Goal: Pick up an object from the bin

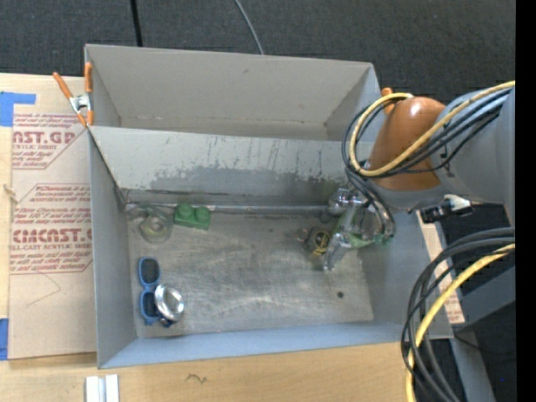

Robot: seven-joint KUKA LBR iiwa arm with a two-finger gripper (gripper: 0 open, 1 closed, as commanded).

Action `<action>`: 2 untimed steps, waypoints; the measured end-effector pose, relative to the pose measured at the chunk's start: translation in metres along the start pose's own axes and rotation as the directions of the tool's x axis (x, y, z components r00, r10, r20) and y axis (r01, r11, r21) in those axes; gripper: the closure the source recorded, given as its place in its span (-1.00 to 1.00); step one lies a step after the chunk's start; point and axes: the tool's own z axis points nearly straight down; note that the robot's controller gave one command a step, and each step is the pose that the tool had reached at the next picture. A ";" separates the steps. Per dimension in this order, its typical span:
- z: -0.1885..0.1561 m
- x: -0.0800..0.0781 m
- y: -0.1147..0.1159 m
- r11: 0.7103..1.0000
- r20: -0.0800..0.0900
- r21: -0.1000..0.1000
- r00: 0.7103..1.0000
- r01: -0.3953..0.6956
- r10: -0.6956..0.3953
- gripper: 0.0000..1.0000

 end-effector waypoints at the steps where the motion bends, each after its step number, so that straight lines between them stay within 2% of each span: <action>1: -0.002 -0.001 0.000 1.000 0.001 0.001 1.000 0.001 -0.001 1.00; 2: -0.161 0.018 -0.004 0.922 0.007 0.004 0.922 0.387 -0.387 1.00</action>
Offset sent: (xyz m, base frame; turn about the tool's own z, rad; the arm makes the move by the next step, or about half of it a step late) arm 0.0000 0.0000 0.0000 0.0000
